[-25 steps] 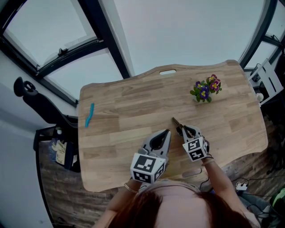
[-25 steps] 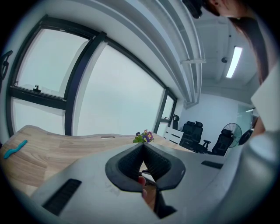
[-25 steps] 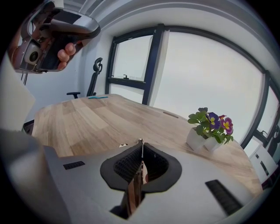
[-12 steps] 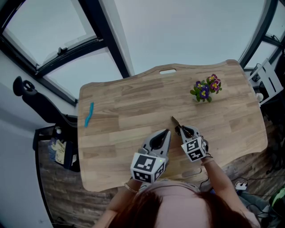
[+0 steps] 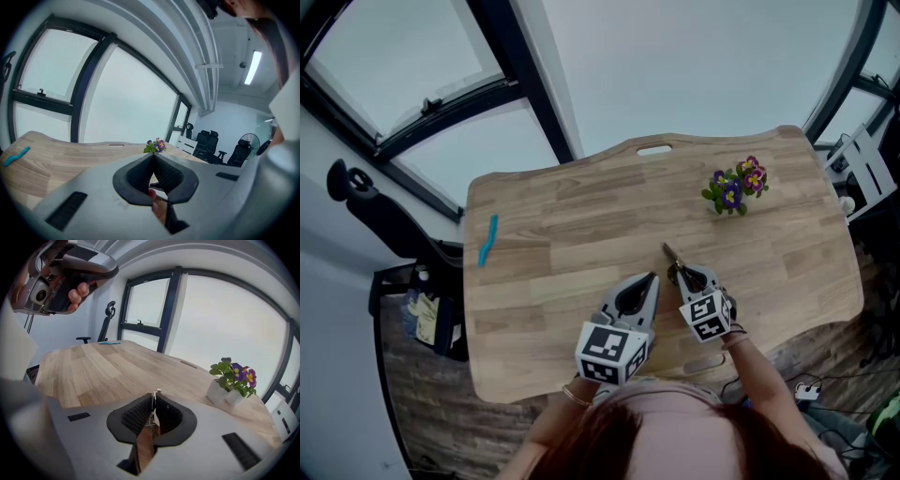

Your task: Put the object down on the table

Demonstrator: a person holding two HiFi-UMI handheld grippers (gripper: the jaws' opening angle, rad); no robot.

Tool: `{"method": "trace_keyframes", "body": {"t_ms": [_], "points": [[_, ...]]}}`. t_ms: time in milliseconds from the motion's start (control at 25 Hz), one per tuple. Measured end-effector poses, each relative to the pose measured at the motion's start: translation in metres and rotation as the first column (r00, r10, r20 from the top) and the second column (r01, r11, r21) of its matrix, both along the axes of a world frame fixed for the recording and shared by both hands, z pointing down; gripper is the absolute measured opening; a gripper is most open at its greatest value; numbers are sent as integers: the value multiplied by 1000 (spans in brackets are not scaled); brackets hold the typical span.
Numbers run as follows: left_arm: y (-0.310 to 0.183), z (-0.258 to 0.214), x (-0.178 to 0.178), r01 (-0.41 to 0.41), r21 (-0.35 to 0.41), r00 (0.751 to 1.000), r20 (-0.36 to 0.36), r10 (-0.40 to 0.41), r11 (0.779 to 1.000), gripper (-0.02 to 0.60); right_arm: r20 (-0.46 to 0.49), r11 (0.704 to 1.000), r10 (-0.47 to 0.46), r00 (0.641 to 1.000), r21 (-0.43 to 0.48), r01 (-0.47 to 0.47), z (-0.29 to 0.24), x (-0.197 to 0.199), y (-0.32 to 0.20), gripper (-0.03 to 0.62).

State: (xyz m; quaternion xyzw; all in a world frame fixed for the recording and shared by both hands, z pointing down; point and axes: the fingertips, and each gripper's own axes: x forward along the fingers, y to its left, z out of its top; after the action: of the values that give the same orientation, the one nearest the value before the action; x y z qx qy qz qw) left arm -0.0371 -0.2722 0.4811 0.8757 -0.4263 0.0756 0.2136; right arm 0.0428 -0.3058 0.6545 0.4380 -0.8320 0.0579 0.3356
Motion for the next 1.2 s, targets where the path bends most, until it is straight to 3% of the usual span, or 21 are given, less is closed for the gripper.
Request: {"method": "trace_keyframes", "body": {"t_ms": [1200], "points": [[-2, 8, -11, 21, -18, 1000, -4, -22, 1000, 0, -2, 998, -2, 1000, -59, 2, 20, -9, 6, 51]]}}
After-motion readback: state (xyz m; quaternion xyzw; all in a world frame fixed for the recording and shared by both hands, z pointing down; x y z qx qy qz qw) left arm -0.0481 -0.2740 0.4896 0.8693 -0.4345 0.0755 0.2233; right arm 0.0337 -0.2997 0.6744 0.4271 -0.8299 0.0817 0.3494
